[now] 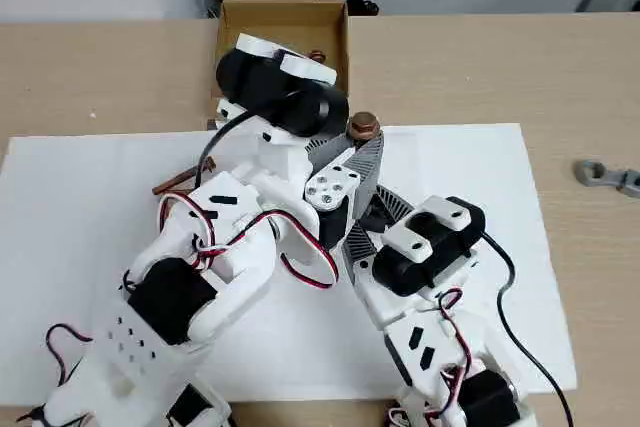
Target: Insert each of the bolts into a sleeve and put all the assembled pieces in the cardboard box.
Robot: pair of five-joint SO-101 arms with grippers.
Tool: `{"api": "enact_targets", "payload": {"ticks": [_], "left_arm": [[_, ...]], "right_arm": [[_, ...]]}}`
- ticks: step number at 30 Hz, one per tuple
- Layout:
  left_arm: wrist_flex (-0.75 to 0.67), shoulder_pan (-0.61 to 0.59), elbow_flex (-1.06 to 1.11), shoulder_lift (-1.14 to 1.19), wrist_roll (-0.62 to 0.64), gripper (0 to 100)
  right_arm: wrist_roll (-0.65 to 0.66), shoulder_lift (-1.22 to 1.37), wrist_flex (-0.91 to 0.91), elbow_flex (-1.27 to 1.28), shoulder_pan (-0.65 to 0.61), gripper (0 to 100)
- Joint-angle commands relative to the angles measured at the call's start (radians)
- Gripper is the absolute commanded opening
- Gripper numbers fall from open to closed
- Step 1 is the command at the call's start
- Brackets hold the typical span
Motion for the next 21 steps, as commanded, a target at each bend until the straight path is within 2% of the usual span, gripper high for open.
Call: {"api": "enact_targets", "payload": {"ticks": [1, 4, 11, 21], "left_arm": [[0.012, 0.009, -0.012, -0.029, 0.009, 7], [0.023, 0.006, -0.010, -0.029, 0.025, 10], [0.100, 0.006, -0.015, -0.023, 0.192, 21], [0.181, 0.005, -0.013, -0.021, 0.196, 24]], "right_arm": [[-0.014, 0.001, -0.027, -0.029, 0.007, 0.3], [-0.014, 0.001, -0.024, -0.037, 0.007, 0.3], [-0.014, 0.001, -0.021, -0.038, 0.007, 0.3], [-0.014, 0.002, -0.027, -0.041, 0.007, 0.2]]}}
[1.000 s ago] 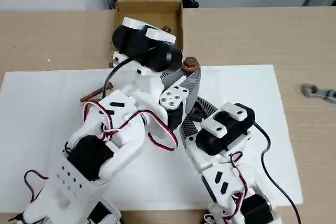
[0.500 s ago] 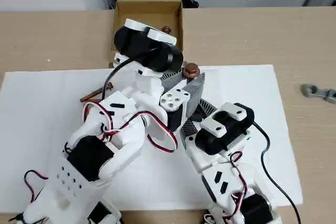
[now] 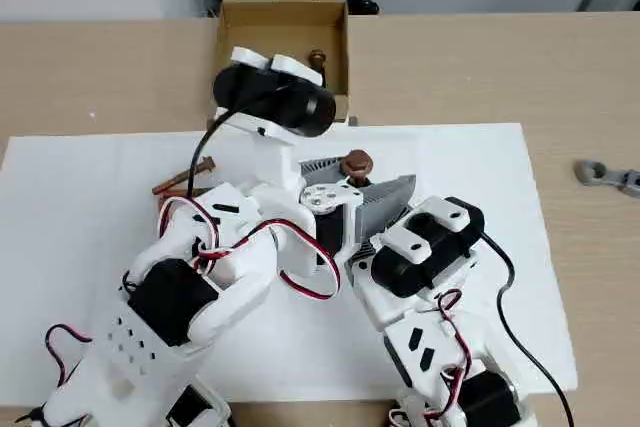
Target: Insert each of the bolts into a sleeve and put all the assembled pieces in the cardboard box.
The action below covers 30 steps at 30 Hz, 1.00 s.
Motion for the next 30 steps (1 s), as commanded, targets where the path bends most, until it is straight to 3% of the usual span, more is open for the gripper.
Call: {"api": "enact_targets", "payload": {"ticks": [1, 7, 12, 15, 22, 30], "left_arm": [[0.012, 0.003, -0.013, -0.020, 0.005, 24], [0.054, -0.005, -0.012, -0.020, -0.021, 25], [0.051, -0.120, -0.021, -0.029, -0.032, 25], [0.054, -0.212, -0.028, -0.029, -0.158, 23], [0.068, -0.371, -0.016, -0.029, -0.471, 2], [0.169, -0.506, 0.048, -0.031, -0.506, 1]], "right_arm": [[-0.014, 0.004, -0.027, -0.049, 0.013, 0.2], [-0.015, 0.130, -0.036, -0.160, 0.042, 0.2], [-0.015, 0.334, -0.160, -0.288, 0.079, 0.2], [-0.015, 0.487, -0.222, -0.361, 0.081, 0.2], [-0.017, 0.854, -0.453, -0.500, 0.082, 0.2], [-0.089, 1.267, -0.593, -0.779, 0.133, 0.2]]}}
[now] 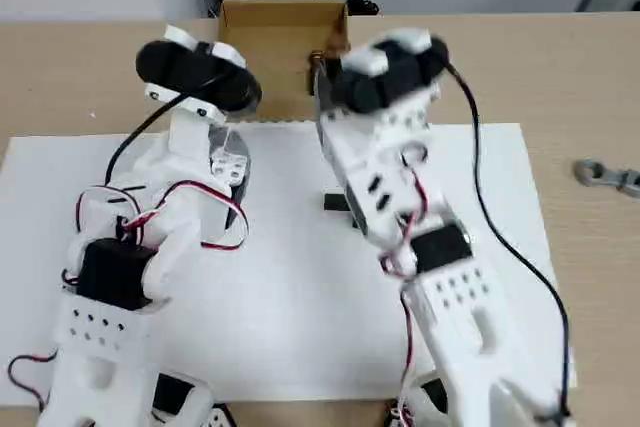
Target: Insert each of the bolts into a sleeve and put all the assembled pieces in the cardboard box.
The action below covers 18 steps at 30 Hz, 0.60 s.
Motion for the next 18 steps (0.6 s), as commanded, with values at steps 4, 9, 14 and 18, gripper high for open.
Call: {"api": "enact_targets", "payload": {"ticks": [4, 9, 14, 18], "left_arm": [[0.063, -0.083, 0.031, -0.015, -0.008, 1], [0.069, -0.132, 0.073, -0.015, -0.011, 1], [0.066, -0.184, 0.105, -0.015, -0.014, 1], [0.066, -0.209, 0.130, -0.015, -0.014, 1]], "right_arm": [[-0.129, 0.343, -0.062, -0.328, 0.071, 0.2], [-0.152, 0.616, -0.062, -0.566, 0.074, 0.2], [-0.152, 0.872, -0.059, -0.784, 0.073, 0.3], [-0.150, 1.058, -0.054, -0.924, 0.074, 0.3]]}}
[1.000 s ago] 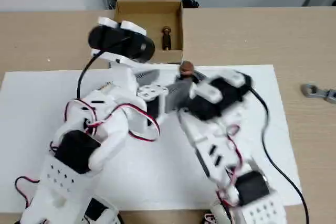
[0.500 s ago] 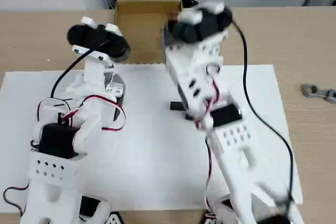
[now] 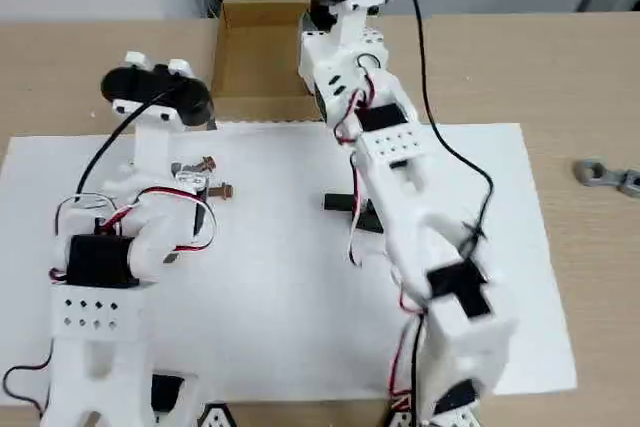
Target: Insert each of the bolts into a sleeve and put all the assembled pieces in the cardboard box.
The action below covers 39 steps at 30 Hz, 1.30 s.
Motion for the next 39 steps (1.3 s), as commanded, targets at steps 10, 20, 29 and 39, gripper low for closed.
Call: {"api": "enact_targets", "payload": {"ticks": [10, 20, 29, 39], "left_arm": [[-0.002, -0.017, 0.038, -0.015, -0.014, 1], [-0.002, -0.017, 0.038, -0.015, -0.043, 1], [-0.003, -0.058, 0.039, -0.005, -0.040, 1], [-0.020, -0.235, 0.022, 0.172, -0.017, 9]], "right_arm": [[-0.011, 0.298, -0.021, -0.259, -0.005, 0.6], [-0.012, 0.260, 0.153, -0.259, -0.004, 20.4], [-0.012, -0.002, 0.401, -0.259, -0.004, 1.5], [-0.012, -0.263, 0.868, -0.256, -0.004, 0.8]]}}
